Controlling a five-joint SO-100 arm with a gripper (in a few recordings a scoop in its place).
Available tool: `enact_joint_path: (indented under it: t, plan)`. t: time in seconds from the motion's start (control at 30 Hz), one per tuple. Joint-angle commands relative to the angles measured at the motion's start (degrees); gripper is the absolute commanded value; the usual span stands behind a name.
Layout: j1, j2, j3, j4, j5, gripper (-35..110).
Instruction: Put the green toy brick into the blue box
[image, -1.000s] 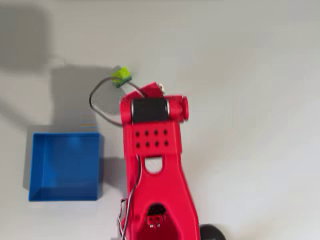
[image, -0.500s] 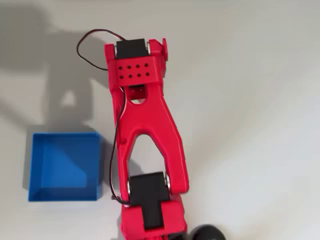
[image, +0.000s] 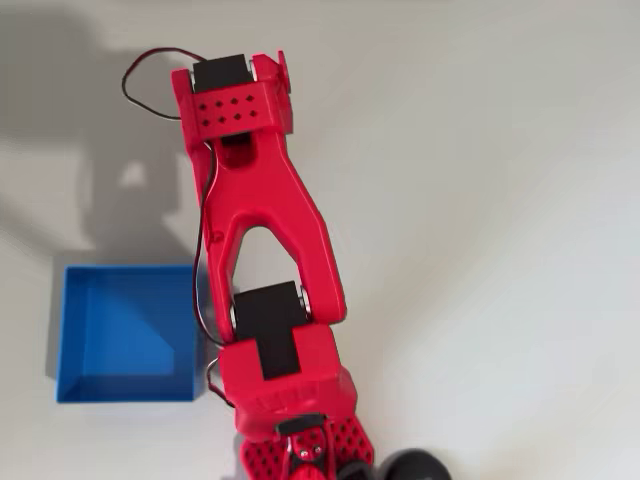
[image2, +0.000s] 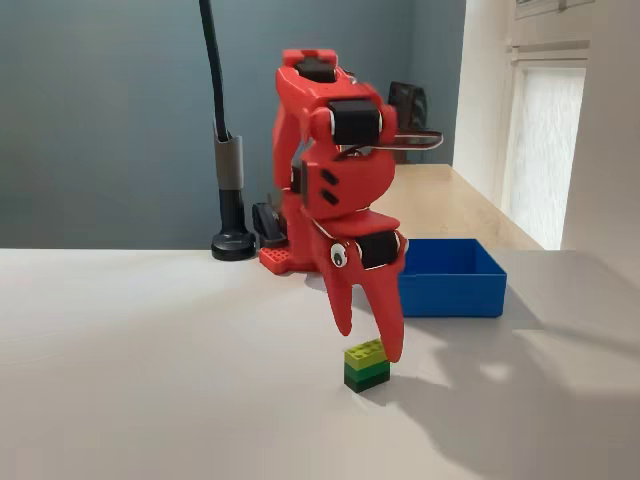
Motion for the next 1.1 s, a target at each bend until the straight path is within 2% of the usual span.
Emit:
enact_joint_path:
  t: [0.0,0.27,0.53,1.07]
  plan:
    - [-1.3,-0.8,-5.3,0.8,0.1,32]
    - [-1.6,-6.7,-10.3,0.8,1.0,29]
    - [-1.8,-9.5,-13.4,0.7,3.3,4]
    - [-3.3,-8.3,-9.8,1.5,5.5,0]
